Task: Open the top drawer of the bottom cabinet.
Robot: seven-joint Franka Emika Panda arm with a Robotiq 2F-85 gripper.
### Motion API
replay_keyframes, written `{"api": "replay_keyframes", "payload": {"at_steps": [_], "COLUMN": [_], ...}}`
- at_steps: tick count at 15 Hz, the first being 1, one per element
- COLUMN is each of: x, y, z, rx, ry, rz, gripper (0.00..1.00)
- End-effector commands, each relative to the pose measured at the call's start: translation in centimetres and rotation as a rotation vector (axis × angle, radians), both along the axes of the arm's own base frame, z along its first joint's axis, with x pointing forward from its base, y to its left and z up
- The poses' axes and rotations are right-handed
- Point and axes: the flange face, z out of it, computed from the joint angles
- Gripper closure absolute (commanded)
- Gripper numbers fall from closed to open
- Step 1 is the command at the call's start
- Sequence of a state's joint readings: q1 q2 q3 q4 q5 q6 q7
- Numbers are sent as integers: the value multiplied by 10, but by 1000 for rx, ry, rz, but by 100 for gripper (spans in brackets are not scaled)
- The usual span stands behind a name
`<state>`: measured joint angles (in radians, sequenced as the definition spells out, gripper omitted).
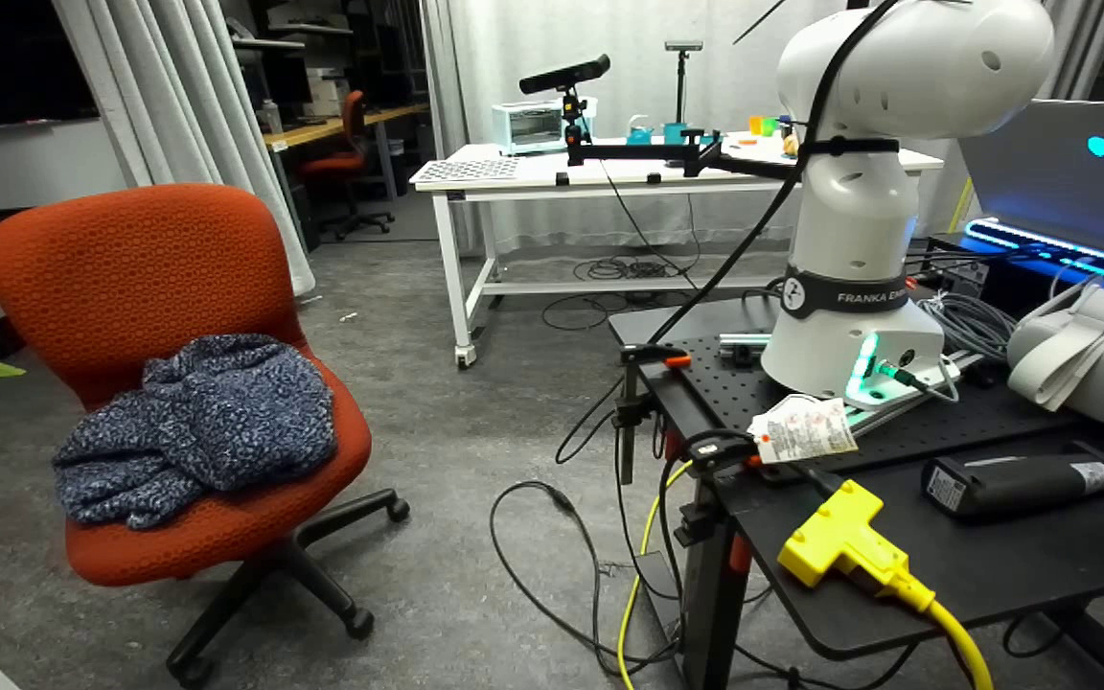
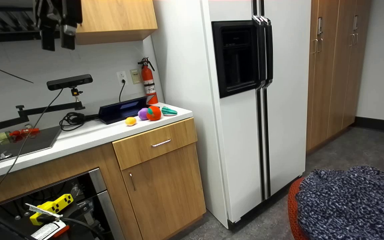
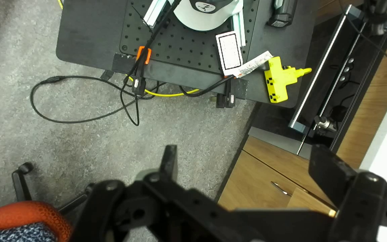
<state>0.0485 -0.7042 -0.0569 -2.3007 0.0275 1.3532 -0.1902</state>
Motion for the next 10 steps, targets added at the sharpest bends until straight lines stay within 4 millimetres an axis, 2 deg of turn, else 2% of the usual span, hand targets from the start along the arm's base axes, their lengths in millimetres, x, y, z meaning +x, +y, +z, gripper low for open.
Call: {"api": "replay_keyframes", "payload": {"at_steps": [1, 5, 10], "x": [16, 49, 109], "y": [-3, -3, 5], "z": [-6, -22, -50], "rx": [-28, -52, -98], "ry": [-4, -26, -91], "rz": [-12, -6, 10], "gripper": [0, 0, 0]}}
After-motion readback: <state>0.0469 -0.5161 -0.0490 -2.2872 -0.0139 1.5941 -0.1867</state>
